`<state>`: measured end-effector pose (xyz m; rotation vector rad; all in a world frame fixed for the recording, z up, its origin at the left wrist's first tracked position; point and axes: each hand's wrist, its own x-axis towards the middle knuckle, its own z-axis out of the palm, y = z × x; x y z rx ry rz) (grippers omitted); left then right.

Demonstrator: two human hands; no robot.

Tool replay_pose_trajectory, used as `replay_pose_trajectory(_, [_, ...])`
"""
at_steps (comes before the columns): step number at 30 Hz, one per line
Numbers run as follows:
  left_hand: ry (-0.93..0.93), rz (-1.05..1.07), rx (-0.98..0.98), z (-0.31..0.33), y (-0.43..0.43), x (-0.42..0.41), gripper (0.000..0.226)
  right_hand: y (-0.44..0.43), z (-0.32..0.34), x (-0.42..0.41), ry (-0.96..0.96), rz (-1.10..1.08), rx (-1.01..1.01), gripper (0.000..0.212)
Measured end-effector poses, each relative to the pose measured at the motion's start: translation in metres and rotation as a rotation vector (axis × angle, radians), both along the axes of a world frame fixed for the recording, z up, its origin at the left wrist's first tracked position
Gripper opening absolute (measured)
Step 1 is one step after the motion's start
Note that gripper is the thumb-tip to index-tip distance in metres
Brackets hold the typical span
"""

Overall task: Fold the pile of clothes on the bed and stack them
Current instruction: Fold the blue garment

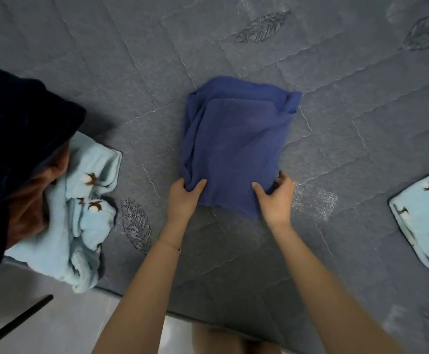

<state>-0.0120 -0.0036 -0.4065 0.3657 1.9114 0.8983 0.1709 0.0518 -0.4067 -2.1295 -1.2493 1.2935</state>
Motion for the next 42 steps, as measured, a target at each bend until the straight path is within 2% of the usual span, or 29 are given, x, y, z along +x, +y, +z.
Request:
replay_pose_trajectory(2, [-0.048, -0.010, -0.007, 0.001, -0.005, 0.004, 0.016, -0.009, 0.002, -0.002, 0.112, -0.116, -0.120, 0.046])
replay_pose_trajectory(4, [-0.091, 0.013, 0.004, 0.003, -0.009, 0.006, 0.006, -0.016, 0.001, -0.004, 0.208, -0.144, -0.263, 0.028])
replay_pose_trajectory(5, [-0.108, 0.025, 0.017, 0.006, -0.013, 0.007, 0.005, -0.022, 0.002, -0.004, 0.265, -0.178, -0.310, 0.023])
replay_pose_trajectory(8, [-0.155, 0.031, 0.032, 0.013, -0.025, 0.003, 0.021, -0.032, 0.009, -0.005, 0.438, -0.332, -0.334, 0.020])
replay_pose_trajectory(11, [-0.215, 0.038, -0.024, 0.025, -0.044, 0.007, 0.023, -0.049, 0.019, 0.003, 0.445, -0.405, -0.392, 0.007])
replay_pose_trajectory(15, [-0.304, 0.172, -0.083, 0.039, -0.077, 0.020, 0.022, -0.081, 0.029, 0.020, 0.358, -0.347, -0.555, 0.012])
replay_pose_trajectory(18, [-0.337, 0.301, -0.032, 0.049, -0.080, 0.023, 0.018, -0.079, 0.039, 0.021, 0.443, -0.373, -0.569, 0.011])
replay_pose_trajectory(23, [-0.444, 0.446, 0.167, 0.059, -0.030, 0.009, 0.015, -0.022, 0.054, 0.000, 0.649, -0.470, -0.394, 0.006])
replay_pose_trajectory(26, [-0.504, 0.499, 0.230, 0.057, 0.009, 0.003, 0.013, 0.014, 0.058, -0.014, 0.665, -0.479, -0.267, 0.005])
replay_pose_trajectory(29, [-0.569, 0.571, 0.262, 0.051, 0.048, 0.001, 0.022, 0.044, 0.052, -0.025, 0.678, -0.462, -0.215, 0.004])
replay_pose_trajectory(33, [-0.585, 0.518, 0.277, 0.040, 0.085, -0.004, 0.031, 0.072, 0.042, -0.032, 0.744, -0.465, -0.230, 0.026])
replay_pose_trajectory(35, [-0.450, 0.410, 0.260, 0.036, 0.091, -0.002, 0.037, 0.079, 0.036, -0.035, 0.655, -0.397, -0.183, 0.035])
replay_pose_trajectory(38, [0.208, -0.010, 0.299, 0.026, 0.079, -0.001, 0.044, 0.078, 0.023, -0.032, 0.244, -0.054, -0.007, 0.045])
replay_pose_trajectory(40, [0.551, -0.315, 0.258, 0.013, 0.064, -0.006, 0.043, 0.071, 0.015, -0.027, -0.005, 0.143, 0.013, 0.051])
replay_pose_trajectory(42, [0.683, -0.423, 0.123, -0.001, 0.052, -0.013, 0.055, 0.067, 0.010, -0.023, -0.096, 0.162, 0.009, 0.065])
